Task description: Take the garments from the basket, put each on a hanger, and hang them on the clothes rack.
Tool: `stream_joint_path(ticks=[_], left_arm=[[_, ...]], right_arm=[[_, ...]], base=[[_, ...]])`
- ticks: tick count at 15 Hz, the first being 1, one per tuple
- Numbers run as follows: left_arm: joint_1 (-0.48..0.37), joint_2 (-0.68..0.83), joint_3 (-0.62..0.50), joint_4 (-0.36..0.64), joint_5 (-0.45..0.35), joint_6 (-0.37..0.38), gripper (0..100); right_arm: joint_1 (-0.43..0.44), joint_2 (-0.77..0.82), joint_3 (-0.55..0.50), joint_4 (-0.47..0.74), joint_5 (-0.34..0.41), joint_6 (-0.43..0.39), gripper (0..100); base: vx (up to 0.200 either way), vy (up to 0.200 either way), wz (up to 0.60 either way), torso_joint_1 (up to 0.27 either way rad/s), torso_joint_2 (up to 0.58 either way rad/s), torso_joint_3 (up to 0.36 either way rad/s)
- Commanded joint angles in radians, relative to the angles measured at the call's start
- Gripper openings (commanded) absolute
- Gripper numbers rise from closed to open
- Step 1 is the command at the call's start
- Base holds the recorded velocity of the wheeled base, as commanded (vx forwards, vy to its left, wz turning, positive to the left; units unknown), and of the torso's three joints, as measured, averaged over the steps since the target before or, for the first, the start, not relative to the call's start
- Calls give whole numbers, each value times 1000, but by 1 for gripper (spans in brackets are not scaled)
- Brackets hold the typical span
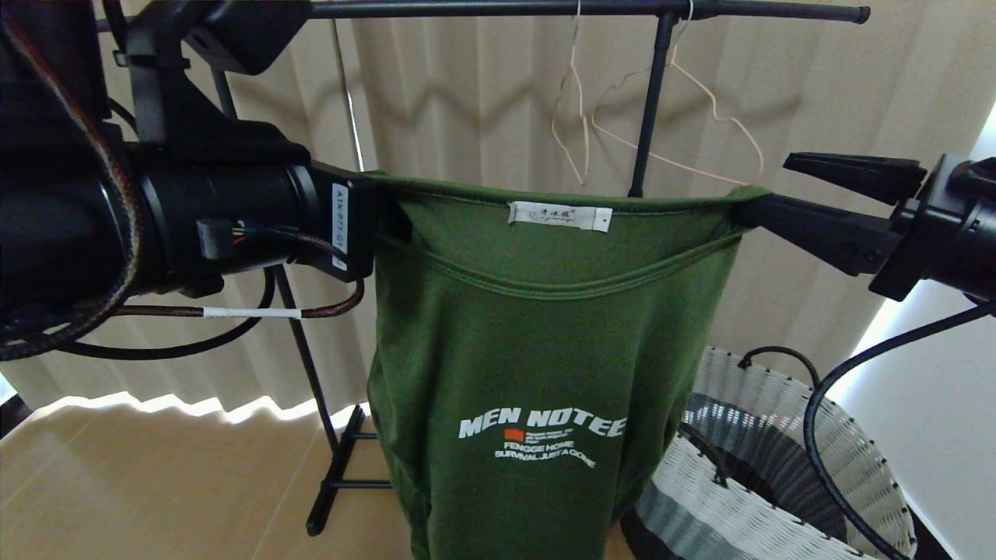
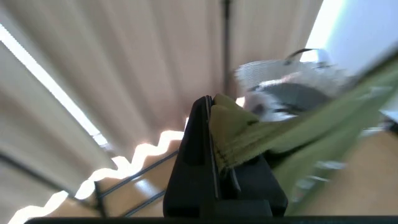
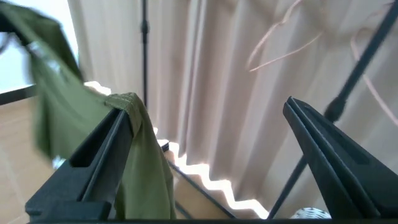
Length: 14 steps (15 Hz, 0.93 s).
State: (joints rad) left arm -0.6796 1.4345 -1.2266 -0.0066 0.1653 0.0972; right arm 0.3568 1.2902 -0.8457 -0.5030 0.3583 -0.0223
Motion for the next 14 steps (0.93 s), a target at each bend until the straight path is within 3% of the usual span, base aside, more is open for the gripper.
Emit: stream_joint_path(ticks=[1,3,12,14], left_arm=[[31,3,16,-1,26,4,0],[35,0,33,-1,34,6,0],[69,-6,47,-6,34,4,0],[95,-60,107,-3,34,6,0]], right_arm=[[1,-83,51,8,73,-1,100],[1,-117,76,11,102,-1,100],[-4,-152,151,14,99,-4,100],[-58,-147,174,18,96,-36,100]], base=[[0,0,0,0,0,0],[0,0,0,0,0,0],[0,0,0,0,0,0],[0,0,0,0,0,0]])
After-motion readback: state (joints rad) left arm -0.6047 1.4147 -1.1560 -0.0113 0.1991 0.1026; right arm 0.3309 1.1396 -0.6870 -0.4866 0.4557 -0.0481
